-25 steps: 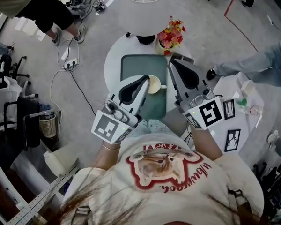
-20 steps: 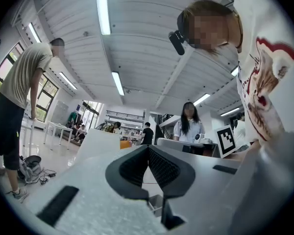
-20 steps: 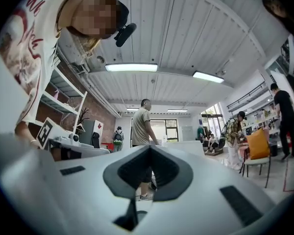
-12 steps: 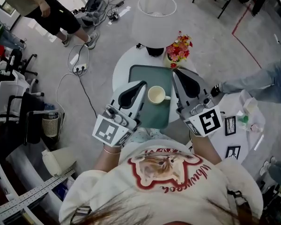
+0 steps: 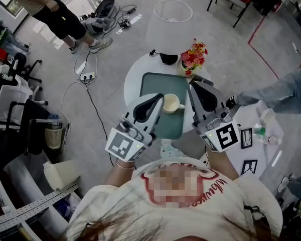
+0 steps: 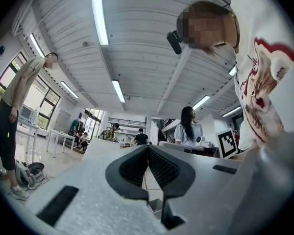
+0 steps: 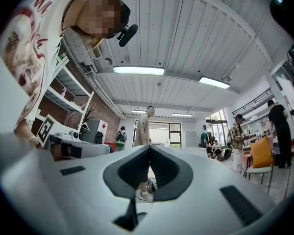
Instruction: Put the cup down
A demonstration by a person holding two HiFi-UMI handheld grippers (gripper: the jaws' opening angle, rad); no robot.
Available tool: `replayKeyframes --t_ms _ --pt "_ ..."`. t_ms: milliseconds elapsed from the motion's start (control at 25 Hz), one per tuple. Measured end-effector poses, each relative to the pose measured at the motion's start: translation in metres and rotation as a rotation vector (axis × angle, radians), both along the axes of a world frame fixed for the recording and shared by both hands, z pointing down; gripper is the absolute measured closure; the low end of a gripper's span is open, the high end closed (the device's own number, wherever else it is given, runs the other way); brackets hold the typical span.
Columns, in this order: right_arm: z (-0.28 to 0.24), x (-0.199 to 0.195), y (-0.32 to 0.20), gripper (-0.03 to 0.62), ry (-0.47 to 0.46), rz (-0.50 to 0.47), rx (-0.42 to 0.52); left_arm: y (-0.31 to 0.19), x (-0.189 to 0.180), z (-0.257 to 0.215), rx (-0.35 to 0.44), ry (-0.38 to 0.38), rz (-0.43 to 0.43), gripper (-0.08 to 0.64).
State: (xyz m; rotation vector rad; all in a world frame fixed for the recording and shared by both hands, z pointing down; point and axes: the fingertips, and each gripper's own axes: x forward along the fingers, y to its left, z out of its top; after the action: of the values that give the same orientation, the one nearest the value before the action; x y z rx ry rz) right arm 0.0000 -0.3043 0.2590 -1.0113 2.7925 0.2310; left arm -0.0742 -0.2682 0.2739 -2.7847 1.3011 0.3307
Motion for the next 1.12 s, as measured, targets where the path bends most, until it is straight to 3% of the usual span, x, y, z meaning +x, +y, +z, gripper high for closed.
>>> replayKeyframes --t_ms 280,760,1120 --pt "0.002 -0.008 0.049 0.565 0.005 -0.012 -0.004 0.051 -0.01 0.001 0.003 0.007 -0.016 0.546" --pt "-0.013 -0.024 0.191 0.565 -0.019 0.006 0.002 0.196 -0.026 -0.014 0.016 0.028 -0.014 0.546" --pt "-0.019 -0.013 0.273 0.565 -0.023 -0.001 -0.019 0.278 -0.021 -0.025 0.034 0.017 -0.043 0.546"
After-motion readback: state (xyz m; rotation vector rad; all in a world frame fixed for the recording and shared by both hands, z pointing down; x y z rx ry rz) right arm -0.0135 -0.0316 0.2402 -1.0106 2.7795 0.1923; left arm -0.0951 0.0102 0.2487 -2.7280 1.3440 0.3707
